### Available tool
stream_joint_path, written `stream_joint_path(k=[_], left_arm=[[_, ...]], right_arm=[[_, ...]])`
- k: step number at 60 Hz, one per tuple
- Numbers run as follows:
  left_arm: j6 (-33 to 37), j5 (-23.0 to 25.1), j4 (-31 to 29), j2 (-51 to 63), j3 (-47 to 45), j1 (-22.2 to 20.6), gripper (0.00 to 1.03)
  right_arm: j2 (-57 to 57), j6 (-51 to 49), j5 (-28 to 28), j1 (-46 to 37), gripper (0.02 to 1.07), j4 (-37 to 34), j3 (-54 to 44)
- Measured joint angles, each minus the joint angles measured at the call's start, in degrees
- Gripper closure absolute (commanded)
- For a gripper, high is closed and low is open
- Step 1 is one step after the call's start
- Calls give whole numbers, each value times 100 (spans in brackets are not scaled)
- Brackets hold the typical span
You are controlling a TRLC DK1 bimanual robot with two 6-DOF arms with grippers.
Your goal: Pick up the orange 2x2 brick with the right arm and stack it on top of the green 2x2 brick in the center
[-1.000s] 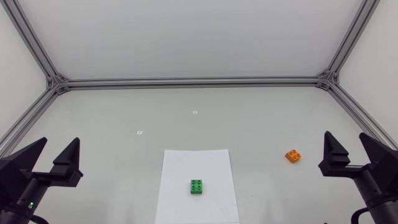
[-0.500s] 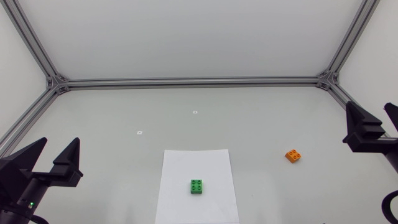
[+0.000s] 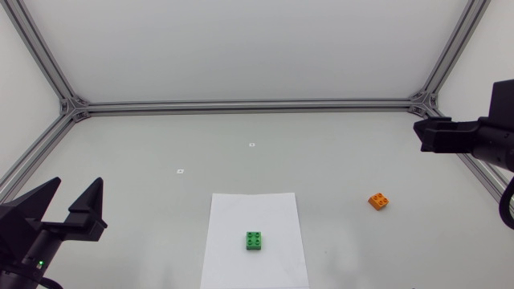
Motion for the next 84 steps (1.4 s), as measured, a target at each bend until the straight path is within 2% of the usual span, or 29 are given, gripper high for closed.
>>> stream_joint_path(k=[23,37,60,76,84], left_arm=[[2,0,-2,0,0,-2,4],[2,0,-2,0,0,-2,4],[0,0,-2,0,0,-2,4],[0,-2,-2,0,0,-2,4],[2,-2,0,0,0,-2,4]], right_arm=[[1574,-1187,-35,-168,7,-911,745],[3126,-2070,68,-227,7,-2269,1733],[4365,-2933,90,-227,7,-2533,1851],[4905,-2988,120,-192,10,-2503,1849],[5080,-2990,190,-98,12,-2229,1799]])
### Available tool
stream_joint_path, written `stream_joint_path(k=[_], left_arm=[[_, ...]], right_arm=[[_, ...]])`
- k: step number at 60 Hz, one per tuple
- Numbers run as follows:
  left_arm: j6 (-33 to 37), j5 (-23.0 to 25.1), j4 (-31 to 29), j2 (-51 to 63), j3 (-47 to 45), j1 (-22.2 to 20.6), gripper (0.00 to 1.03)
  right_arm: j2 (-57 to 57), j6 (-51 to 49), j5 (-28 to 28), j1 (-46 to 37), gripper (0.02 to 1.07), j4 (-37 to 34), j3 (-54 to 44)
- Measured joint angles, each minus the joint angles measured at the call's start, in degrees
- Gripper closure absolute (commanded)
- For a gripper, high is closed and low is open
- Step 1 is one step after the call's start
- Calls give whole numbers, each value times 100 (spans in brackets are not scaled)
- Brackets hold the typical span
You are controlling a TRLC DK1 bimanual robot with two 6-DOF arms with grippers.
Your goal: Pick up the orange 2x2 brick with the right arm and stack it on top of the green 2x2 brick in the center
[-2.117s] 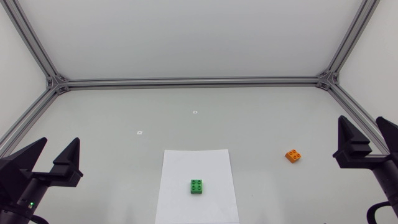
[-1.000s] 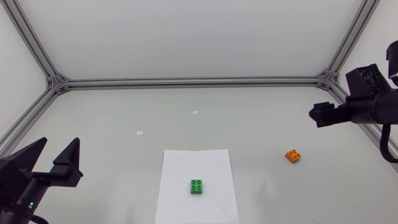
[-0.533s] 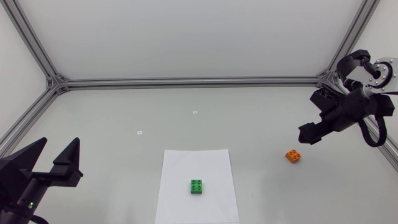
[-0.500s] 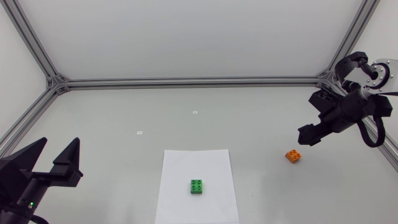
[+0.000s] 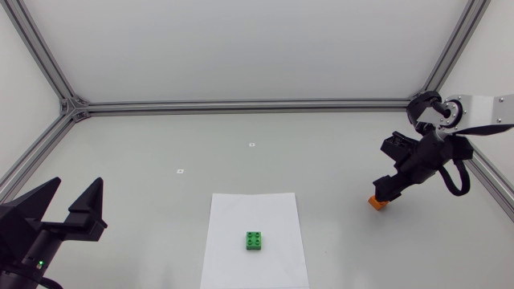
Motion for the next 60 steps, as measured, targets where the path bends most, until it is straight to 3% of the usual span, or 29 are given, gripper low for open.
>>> stream_joint_path(k=[40,44,54,60], left_arm=[[-2,2,-2,0,0,2,4],[-2,2,-2,0,0,2,4],[-2,2,-2,0,0,0,4],[-2,2,-2,0,0,0,4]], right_arm=[[455,-133,48,103,17,439,-227],[455,-146,46,101,22,439,-227],[455,-146,24,103,23,439,-227],[455,-146,9,101,30,439,-227]])
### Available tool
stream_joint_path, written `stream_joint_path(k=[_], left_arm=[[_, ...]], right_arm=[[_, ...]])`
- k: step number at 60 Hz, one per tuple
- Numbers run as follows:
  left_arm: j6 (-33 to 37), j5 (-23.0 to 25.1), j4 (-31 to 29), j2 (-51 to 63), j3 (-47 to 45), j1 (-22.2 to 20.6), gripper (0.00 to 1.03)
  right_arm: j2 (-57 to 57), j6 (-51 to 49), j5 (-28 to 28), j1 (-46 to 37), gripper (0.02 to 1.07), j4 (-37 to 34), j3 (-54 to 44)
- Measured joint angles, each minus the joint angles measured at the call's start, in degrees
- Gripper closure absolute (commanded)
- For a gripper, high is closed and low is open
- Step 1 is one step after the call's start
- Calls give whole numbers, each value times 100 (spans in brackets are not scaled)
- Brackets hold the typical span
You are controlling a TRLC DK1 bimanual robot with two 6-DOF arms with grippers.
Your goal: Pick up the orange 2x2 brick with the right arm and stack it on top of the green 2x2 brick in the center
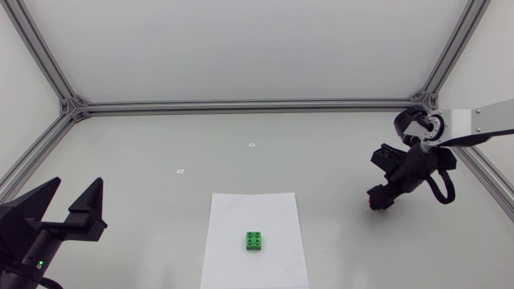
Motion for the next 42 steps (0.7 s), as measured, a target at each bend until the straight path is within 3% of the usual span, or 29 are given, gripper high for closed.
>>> stream_joint_path(k=[11,15,34,42], left_arm=[[2,-2,0,0,0,2,4],[0,-2,2,0,0,2,4],[2,0,2,0,0,2,4],[2,0,0,0,0,0,4]], right_arm=[[0,0,-9,2,31,-2,0],[0,0,-13,2,36,-2,0],[0,2,-52,2,40,-2,0],[22,2,-157,0,46,-2,0]])
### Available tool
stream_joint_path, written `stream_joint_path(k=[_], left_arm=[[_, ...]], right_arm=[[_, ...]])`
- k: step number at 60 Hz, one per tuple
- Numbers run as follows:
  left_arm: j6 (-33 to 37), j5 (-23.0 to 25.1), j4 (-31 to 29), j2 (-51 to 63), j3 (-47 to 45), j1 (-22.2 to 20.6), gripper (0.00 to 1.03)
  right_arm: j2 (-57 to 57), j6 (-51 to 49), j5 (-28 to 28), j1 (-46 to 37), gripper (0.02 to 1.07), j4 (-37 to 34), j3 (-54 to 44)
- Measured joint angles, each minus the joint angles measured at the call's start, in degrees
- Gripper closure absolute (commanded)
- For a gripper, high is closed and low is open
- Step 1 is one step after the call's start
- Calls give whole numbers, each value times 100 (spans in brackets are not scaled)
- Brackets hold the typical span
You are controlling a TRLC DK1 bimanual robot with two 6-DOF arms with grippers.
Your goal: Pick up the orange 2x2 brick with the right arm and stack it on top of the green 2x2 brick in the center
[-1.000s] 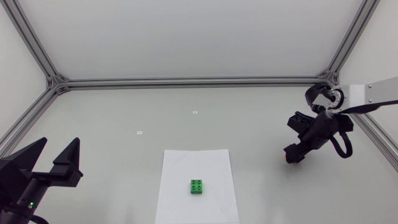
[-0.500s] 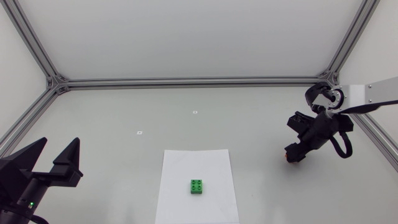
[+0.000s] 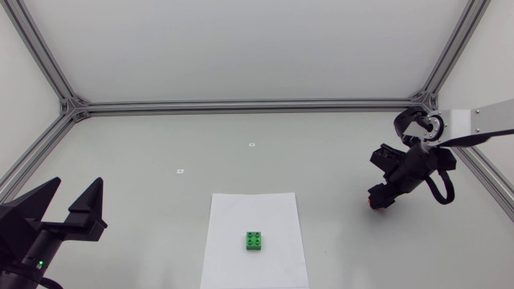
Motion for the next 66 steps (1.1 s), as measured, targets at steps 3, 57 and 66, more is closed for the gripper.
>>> stream_joint_path(k=[3,57,66], left_arm=[[0,0,0,0,0,2,4],[0,0,0,0,0,0,4],[-2,-2,0,0,0,2,4]], right_arm=[[7,0,-22,0,46,0,0],[74,2,28,0,57,46,11],[74,2,66,-4,65,107,13]])
